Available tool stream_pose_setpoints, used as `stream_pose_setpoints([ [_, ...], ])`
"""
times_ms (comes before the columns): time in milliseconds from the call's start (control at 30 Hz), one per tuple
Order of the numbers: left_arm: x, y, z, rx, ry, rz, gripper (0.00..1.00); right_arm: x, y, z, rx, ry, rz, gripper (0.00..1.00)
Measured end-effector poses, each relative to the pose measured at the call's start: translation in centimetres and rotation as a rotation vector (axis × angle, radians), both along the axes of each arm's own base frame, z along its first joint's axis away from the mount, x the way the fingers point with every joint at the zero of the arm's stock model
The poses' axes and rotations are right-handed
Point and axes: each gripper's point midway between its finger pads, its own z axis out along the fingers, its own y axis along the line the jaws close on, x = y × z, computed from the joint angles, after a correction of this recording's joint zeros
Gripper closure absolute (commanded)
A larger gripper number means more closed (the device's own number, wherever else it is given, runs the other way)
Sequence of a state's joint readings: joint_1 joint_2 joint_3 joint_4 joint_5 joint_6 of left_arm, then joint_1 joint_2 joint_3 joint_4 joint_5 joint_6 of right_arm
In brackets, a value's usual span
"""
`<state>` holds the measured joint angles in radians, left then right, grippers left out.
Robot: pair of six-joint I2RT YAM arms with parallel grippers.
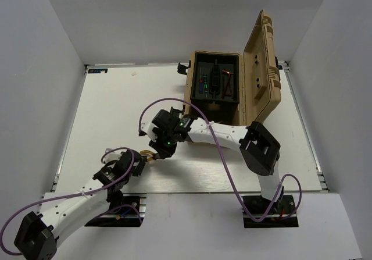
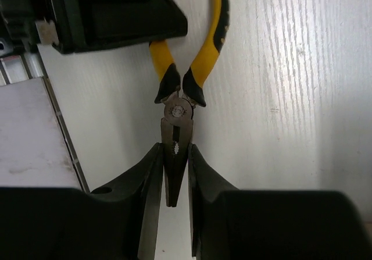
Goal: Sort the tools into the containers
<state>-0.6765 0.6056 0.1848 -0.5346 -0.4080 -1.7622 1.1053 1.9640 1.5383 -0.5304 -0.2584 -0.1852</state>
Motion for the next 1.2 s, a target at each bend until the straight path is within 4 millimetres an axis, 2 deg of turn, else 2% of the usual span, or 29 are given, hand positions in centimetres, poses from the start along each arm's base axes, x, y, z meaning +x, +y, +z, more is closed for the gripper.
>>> stream_pose_setpoints([
  [33,0.2,-0.1,0.2,-0.009,-0.008,0.011,0.68,-0.1,-0.1,0.0,-0.004,0.006,-0.001,1.00],
  [133,0.9,-0.2,0.6,-0.031,-0.034,0.034,0.76,-0.5,-1.0,-0.6,-0.034,0.023,-0.008,1.00],
  [233,0.9,-0.3,0.3,-0.036,-0.028,0.036,0.89,-0.7,-1.3,-0.9,-0.042,0.029,-0.013,1.00],
  [367,1.0,-0.5,0.4,-0.045,-0.030,0.033,1.00,-0.8,-1.5,-0.9,-0.042,0.031,-0.015,1.00],
  [433,1.0,-0.6,0.5,-0.052,-0.034,0.033,1.00,-0.8,-1.5,-0.6,-0.037,0.029,-0.017,0.79],
  [500,1.1,-0.7,0.6,-0.054,-0.038,0.034,1.00,-0.8,-1.5,-0.5,-0.036,0.027,-0.017,0.64],
  [533,1.2,-0.6,0.7,-0.053,-0.040,0.034,1.00,-0.9,-1.5,-0.4,-0.033,0.029,-0.014,0.48],
  [667,0.9,-0.3,0.6,-0.013,-0.029,0.019,1.00,-0.9,-1.1,0.9,-0.006,0.023,-0.001,0.31],
  [733,0.9,-0.2,1.0,0.002,-0.034,0.011,1.00,-0.8,-0.7,2.3,0.018,0.014,0.010,0.30],
  [800,1.1,-0.2,1.5,0.016,-0.045,0.002,1.00,-0.5,0.0,4.3,0.049,-0.003,0.021,0.35],
  [900,1.5,-0.3,2.7,0.037,-0.070,-0.017,1.00,0.5,1.2,8.4,0.122,-0.067,0.023,0.49],
  [1000,2.2,-0.6,4.5,0.051,-0.114,-0.044,1.00,2.0,1.6,12.7,0.190,-0.169,-0.004,0.54],
  [1100,3.0,-1.0,7.1,0.061,-0.181,-0.076,1.00,3.6,0.8,16.0,0.221,-0.284,-0.059,0.55],
  [1200,3.9,-1.4,10.6,0.079,-0.264,-0.110,1.00,5.3,-0.9,18.8,0.222,-0.397,-0.123,0.55],
])
